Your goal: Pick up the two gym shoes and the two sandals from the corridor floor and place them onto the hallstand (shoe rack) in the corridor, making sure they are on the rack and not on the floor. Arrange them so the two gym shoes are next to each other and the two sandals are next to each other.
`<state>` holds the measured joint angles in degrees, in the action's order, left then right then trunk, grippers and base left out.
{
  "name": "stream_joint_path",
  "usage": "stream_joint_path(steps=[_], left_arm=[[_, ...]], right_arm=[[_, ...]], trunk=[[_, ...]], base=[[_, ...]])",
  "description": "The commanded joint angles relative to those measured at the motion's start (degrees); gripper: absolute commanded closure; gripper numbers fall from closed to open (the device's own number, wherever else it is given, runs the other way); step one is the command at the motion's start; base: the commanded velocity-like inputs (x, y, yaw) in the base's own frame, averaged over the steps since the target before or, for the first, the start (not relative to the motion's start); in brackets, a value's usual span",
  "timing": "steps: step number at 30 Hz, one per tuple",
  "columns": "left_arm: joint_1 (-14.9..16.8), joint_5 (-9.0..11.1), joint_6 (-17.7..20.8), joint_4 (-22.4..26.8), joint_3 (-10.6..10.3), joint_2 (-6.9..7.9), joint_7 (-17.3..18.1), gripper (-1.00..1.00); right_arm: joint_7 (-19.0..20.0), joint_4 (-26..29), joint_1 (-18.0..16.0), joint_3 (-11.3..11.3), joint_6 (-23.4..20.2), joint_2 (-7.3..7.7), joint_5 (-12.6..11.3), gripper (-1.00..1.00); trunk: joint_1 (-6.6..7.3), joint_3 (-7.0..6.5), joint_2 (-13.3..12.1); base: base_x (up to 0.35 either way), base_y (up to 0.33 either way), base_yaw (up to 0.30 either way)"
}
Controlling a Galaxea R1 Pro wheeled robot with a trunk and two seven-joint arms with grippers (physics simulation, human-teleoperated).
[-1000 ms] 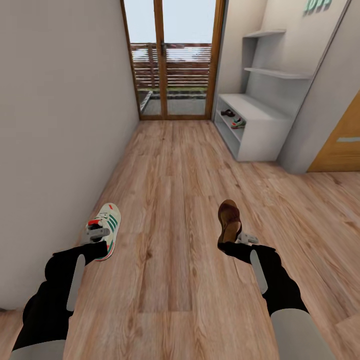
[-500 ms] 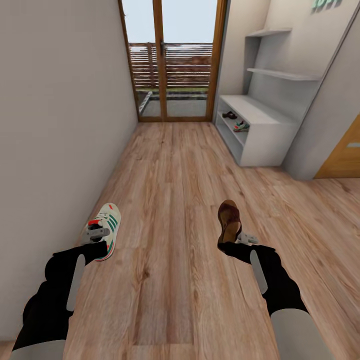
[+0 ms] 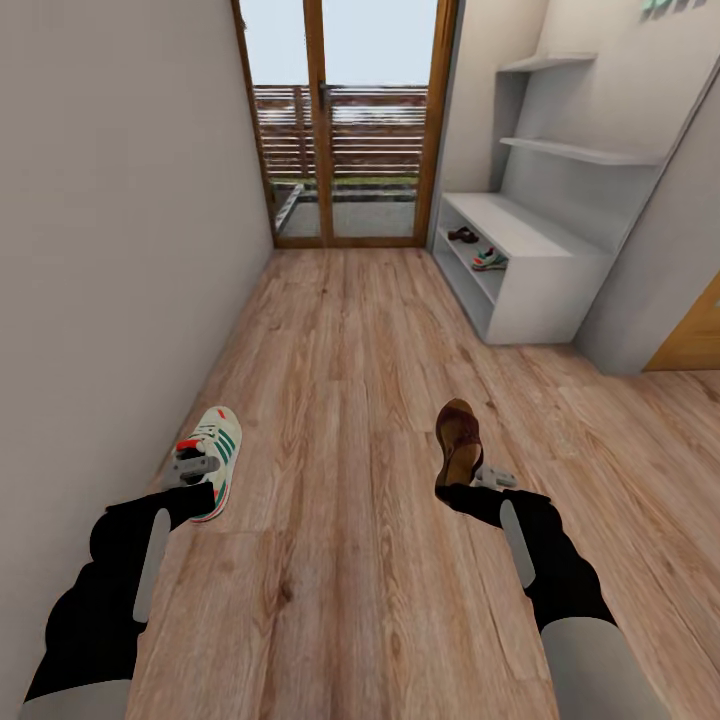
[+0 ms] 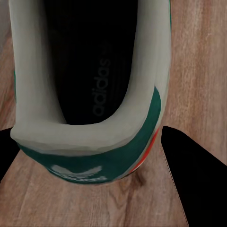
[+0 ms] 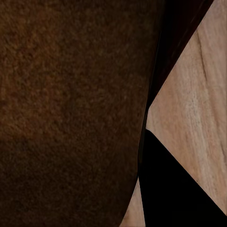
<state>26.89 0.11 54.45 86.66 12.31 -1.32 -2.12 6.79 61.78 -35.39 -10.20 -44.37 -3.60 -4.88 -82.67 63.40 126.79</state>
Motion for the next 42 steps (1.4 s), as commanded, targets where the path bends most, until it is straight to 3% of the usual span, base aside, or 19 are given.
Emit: stream_joint_path(steps=[1, 19, 42], left_arm=[[0.0, 0.0, 0.0, 0.0, 0.0, 0.0, 0.0, 1.0], [0.0, 0.0, 0.0, 0.0, 0.0, 0.0, 0.0, 1.0], [0.0, 0.0, 0.0, 0.0, -0.1, 0.0, 0.0, 1.0]], right_arm=[[-0.2, 0.0, 0.0, 0.0, 0.0, 0.0, -0.3, 1.0], [-0.1, 0.1, 0.0, 0.0, 0.0, 0.0, -0.3, 1.0], [-0.1, 0.1, 0.0, 0.0, 0.0, 0.0, -0.3, 1.0]], trunk=[[0.0, 0.0, 0.0], [0.0, 0.0, 0.0], [0.0, 0.0, 0.0]], base=[[0.342, 0.0, 0.0], [0.342, 0.008, 0.0], [0.334, 0.132, 0.0]])
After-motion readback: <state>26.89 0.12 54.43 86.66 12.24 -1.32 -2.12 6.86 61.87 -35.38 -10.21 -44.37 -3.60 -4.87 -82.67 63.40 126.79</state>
